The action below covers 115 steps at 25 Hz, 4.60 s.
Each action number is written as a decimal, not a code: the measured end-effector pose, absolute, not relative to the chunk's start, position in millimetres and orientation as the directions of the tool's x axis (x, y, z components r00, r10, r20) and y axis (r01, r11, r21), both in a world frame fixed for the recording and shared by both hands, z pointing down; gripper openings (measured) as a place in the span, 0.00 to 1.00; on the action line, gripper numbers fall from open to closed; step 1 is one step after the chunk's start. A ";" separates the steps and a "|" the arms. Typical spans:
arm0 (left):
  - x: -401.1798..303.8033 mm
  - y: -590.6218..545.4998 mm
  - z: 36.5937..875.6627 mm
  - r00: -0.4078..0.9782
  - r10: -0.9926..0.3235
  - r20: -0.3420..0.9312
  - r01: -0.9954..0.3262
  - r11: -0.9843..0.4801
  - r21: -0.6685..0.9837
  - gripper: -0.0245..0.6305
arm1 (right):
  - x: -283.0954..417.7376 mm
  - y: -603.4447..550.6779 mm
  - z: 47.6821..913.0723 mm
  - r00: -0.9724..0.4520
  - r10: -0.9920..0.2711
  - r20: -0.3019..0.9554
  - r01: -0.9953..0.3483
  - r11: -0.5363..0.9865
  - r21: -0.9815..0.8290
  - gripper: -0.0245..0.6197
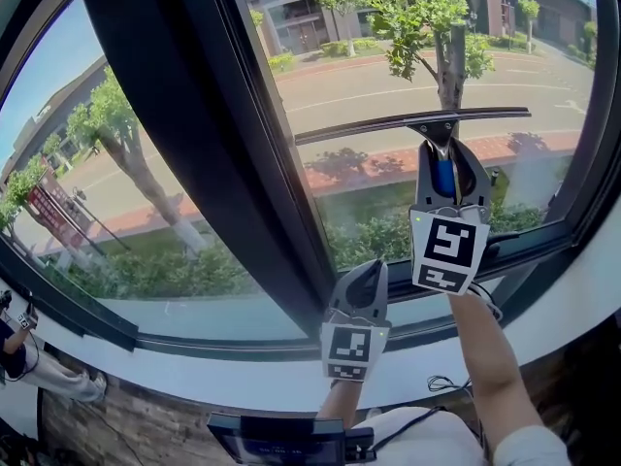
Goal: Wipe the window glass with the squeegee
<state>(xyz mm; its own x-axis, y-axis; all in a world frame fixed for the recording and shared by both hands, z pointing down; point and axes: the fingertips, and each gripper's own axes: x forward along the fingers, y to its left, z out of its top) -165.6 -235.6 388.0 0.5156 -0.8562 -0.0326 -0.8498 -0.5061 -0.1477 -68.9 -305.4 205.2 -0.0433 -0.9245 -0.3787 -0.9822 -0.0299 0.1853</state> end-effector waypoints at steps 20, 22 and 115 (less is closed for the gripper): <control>-175.6 -228.0 414.5 0.491 -0.871 0.024 -0.864 -0.490 -0.112 0.04 | -68.9 -303.7 282.9 -0.043 -0.959 -0.280 -0.984 -0.009 0.181 0.27; -175.6 -228.3 417.1 0.487 -0.873 0.033 -0.866 -0.487 -0.110 0.04 | -67.7 -303.7 287.4 -0.044 -0.961 -0.273 -0.982 -0.008 0.189 0.27; -190.7 -222.9 438.8 0.468 -0.876 0.114 -0.872 -0.479 -0.101 0.04 | -65.8 -300.2 508.7 -0.040 -0.969 0.245 -0.968 0.098 0.230 0.27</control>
<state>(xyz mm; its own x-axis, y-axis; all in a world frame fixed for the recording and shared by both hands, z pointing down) -190.7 -222.9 438.8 0.4681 -0.8763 0.1140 -0.8721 -0.4790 -0.1005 -65.8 -300.2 508.7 -0.0396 -0.9687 0.2452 -0.9681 0.0979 0.2305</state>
